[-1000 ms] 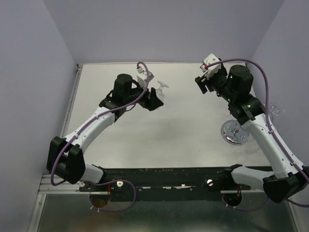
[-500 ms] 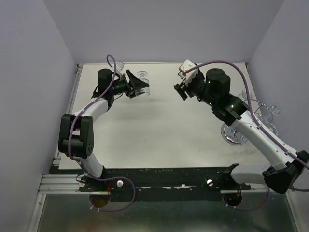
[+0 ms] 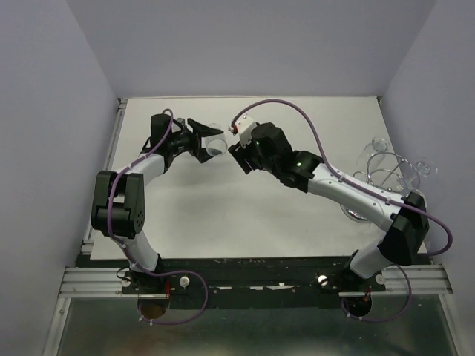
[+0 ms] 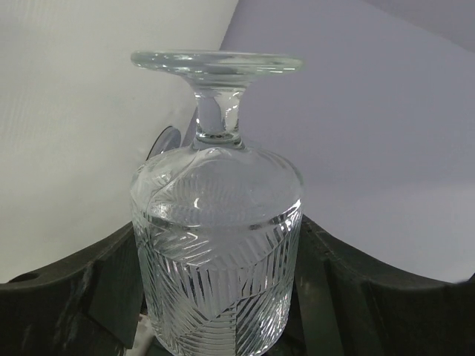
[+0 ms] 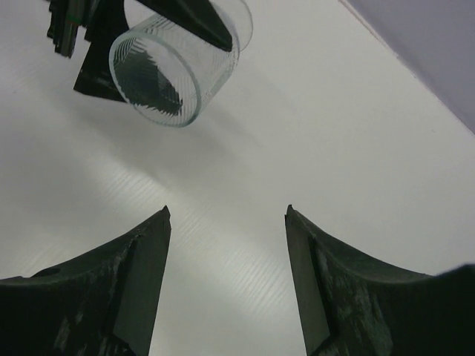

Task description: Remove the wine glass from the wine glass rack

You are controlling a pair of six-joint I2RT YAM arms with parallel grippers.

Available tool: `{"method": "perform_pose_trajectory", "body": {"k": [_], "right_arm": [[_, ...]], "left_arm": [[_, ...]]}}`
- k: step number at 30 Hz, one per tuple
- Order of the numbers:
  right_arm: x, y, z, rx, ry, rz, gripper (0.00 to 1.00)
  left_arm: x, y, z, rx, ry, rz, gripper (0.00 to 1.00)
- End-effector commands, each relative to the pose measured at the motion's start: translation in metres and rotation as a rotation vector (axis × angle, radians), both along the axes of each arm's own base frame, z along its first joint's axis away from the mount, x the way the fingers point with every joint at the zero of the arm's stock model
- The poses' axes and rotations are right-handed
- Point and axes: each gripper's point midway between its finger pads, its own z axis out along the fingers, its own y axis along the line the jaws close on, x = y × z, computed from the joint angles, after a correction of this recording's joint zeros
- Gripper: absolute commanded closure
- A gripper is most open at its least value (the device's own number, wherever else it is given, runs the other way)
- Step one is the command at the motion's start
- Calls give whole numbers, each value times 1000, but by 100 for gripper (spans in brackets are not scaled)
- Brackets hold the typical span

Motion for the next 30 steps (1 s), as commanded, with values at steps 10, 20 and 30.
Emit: {"method": "perform_pose_trajectory", "body": {"k": [10,20,30], "right_arm": [[21,42,19,187,47,-147,36],[22,54,3,178,71,-139,38],[36,70,-6,171,46,-184,43]], "left_arm": [[-30,-1,22,-52,232,79,100],[-40,0,22,-68,269,87,100],[-46,0,21,-75,285,77,100]]}}
